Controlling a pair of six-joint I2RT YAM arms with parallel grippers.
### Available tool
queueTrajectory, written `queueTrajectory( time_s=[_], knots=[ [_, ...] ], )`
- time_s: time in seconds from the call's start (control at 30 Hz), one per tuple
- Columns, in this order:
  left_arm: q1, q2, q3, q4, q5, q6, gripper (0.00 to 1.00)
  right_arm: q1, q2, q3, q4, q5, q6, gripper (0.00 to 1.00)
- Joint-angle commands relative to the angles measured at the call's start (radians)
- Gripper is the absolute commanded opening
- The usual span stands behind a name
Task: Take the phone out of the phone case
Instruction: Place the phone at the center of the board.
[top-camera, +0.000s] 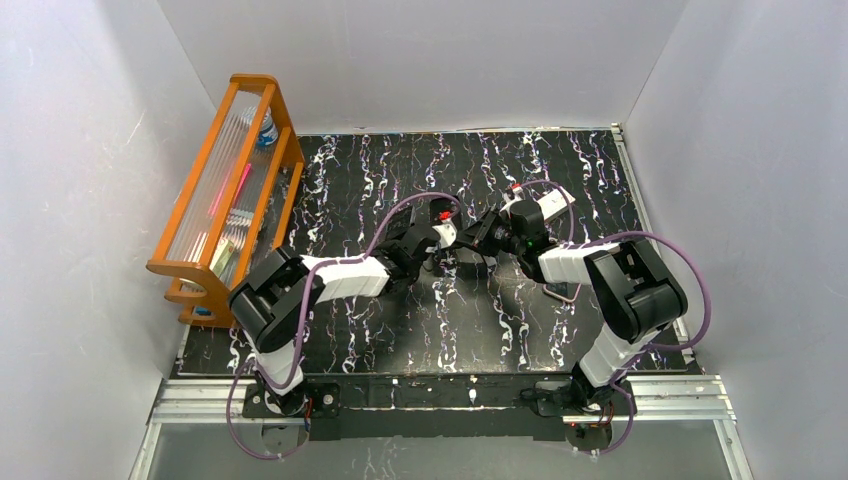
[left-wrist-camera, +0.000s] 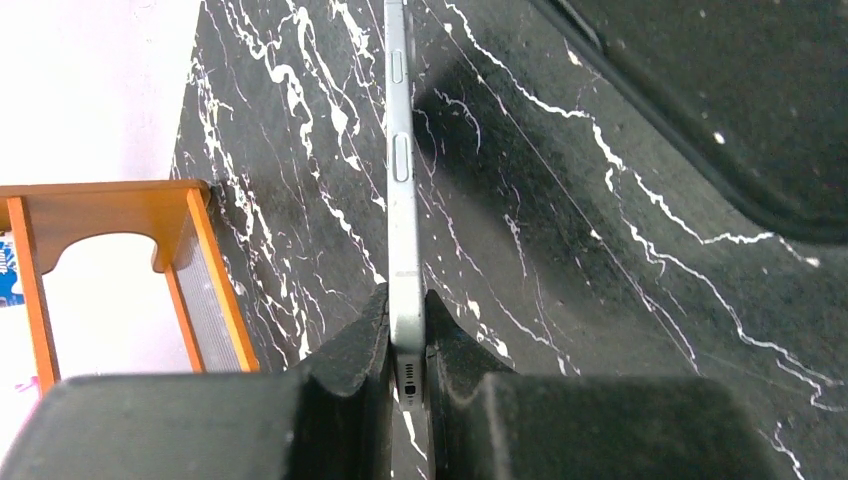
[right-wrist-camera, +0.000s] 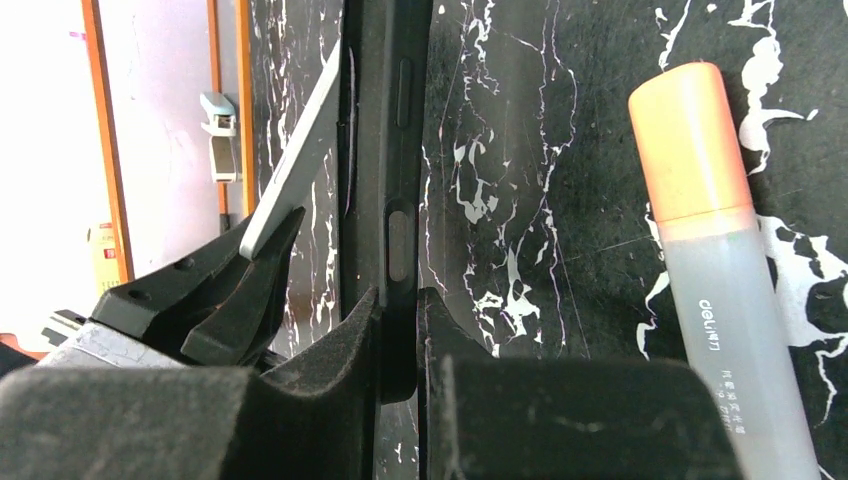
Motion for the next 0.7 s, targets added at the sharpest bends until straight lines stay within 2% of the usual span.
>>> queueTrajectory(
  time_s=[0.0,0.47,0.67],
  knots=[
    [0.009,0.044,0.022,-0.022,0.021,-0.023,0.08,-0.009,0.007,0.000,0.039,-0.028,-0.028,0.01],
    [0.010,0.100,0.038,-0.088,0.025,-0.081,0.47,-0.024,0.052,0.026,0.025,-0.068,-0.031,0.01],
    [0.010,0.064,0.046,-0.131,0.071,-0.132,0.57,-0.024,0.066,0.041,0.011,-0.067,-0.040,0.01]
  ],
)
